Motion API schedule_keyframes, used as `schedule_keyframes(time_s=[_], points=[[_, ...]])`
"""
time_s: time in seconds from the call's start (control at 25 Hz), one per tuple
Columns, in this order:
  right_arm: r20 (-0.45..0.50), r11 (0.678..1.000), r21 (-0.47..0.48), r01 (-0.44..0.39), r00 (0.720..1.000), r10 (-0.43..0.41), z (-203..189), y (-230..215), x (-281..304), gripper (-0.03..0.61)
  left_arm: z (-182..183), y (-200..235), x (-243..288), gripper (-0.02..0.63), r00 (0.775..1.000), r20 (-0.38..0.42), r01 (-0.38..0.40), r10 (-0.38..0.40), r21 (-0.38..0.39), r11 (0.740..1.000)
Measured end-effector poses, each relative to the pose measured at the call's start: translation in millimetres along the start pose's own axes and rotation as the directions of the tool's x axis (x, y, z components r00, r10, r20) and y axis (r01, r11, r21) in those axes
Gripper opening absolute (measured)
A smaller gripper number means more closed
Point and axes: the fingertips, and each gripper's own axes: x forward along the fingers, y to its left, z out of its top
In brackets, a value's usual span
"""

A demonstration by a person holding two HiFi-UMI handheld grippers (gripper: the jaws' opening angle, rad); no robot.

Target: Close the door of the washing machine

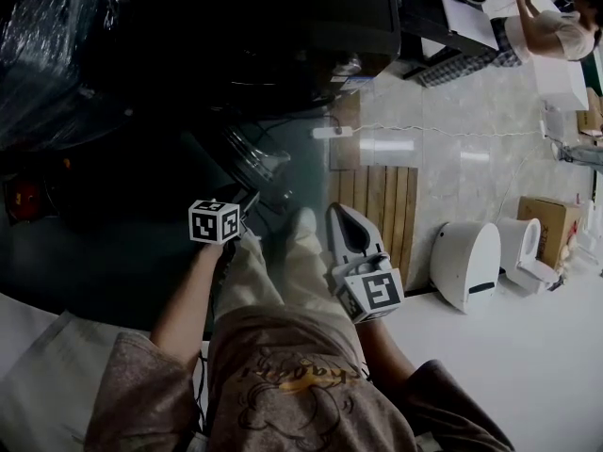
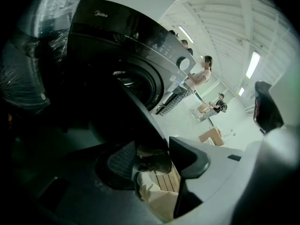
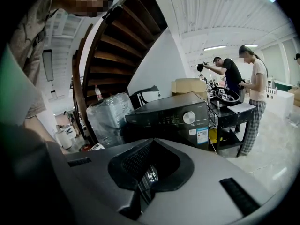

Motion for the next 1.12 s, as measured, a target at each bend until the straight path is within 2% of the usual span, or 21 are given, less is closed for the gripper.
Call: schedule_keyframes(time_s=[0.48, 0.68, 0.76, 0.8, 0.96, 1.12], points=[[-0.012, 0.999, 0.038, 0.039, 0.999, -0.039, -11.4, -25.7, 3.6, -0.005, 35.4, -23.5, 34.5, 0.212, 0.997, 0.055, 0.055, -0.059, 0.071, 0.996], [-0.026, 0.998, 0.048, 0.045, 0.999, -0.044, -16.0, -33.3, 6.1, -0.005, 49.1, -29.6, 46.8, 0.194, 0.996, 0.041, 0.070, -0.077, 0.148, 0.987], [-0.027, 0.997, 0.053, 0.047, 0.999, -0.046, -17.6, -35.3, 6.3, -0.005, 55.7, -26.2, 49.2, 0.168, 0.997, 0.061, 0.046, -0.057, 0.163, 0.986], [-0.029, 0.997, 0.056, 0.048, 0.999, -0.047, -18.4, -36.2, 6.3, -0.005, 60.2, -22.5, 49.7, 0.037, 0.996, 0.078, 0.023, -0.036, 0.166, 0.986], [-0.040, 0.997, 0.062, 0.056, 0.998, -0.053, -20.9, -41.5, 6.9, -0.005, 75.9, -19.5, 55.8, 0.003, 0.995, 0.097, -0.008, -0.011, 0.195, 0.981], [-0.048, 0.996, 0.067, 0.063, 0.997, -0.060, -26.1, -46.7, 7.3, -0.005, 88.1, -22.9, 63.2, 0.002, 0.991, 0.133, -0.025, -0.001, 0.191, 0.981]])
